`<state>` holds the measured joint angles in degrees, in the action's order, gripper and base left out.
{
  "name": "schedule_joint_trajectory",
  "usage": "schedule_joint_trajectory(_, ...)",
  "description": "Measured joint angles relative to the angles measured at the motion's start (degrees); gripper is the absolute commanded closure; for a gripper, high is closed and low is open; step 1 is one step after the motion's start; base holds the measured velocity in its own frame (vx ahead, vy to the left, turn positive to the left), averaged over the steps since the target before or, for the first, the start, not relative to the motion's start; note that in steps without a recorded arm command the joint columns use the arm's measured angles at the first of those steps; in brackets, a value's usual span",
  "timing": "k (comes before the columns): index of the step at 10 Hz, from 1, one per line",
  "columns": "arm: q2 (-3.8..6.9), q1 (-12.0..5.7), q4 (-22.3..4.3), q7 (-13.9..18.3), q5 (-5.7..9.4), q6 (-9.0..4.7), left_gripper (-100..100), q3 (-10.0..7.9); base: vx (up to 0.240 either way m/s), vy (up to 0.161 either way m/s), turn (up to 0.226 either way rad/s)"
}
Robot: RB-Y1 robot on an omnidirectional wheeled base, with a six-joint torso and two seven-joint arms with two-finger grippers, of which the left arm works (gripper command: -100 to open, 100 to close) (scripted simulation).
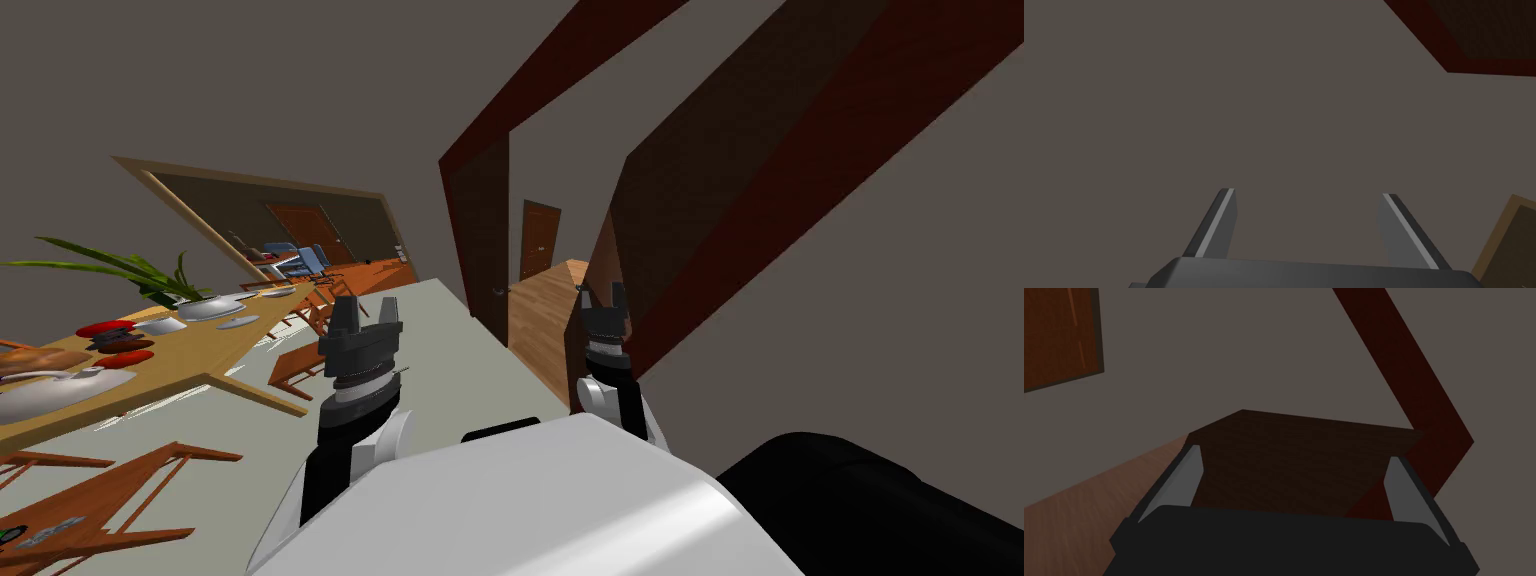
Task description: Push the door open
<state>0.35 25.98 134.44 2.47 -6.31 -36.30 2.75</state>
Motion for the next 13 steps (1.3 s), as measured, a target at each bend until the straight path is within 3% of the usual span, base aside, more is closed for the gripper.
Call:
schedule_joint_trajectory(5, 1.32, -1.84, -6.7, 0.8, -0.69, -1.23, -100, 1.94, 0.116, 0.046, -0.033)
schedule_joint_trajectory(8, 2.16, -3.71, -10.8, 1.6, -1.15, -1.07, -100, 3.1, 0.124, 0.032, -0.031)
schedule_joint_trajectory(13, 2.97, -6.08, -17.8, 2.4, -1.86, -2.09, -100, 4.97, 0.098, 0.038, -0.03)
